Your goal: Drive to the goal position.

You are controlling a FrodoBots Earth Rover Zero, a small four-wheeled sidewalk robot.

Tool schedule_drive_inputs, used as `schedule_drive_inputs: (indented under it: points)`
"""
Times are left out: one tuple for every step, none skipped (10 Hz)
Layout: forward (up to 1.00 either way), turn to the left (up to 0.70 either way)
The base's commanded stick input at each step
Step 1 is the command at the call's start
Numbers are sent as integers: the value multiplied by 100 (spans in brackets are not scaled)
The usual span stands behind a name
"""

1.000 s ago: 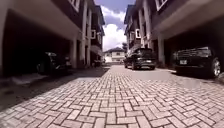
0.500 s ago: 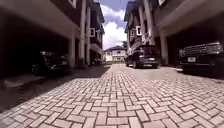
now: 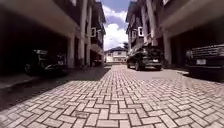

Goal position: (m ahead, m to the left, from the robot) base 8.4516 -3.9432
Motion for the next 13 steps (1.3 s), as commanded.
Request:
schedule_drive_inputs:
  points:
    - [85,0]
    - [85,0]
    - [85,0]
    - [85,0]
    - [85,0]
    - [85,0]
    - [85,0]
    - [85,0]
    - [85,0]
    - [85,0]
    - [85,0]
    - [85,0]
    - [85,0]
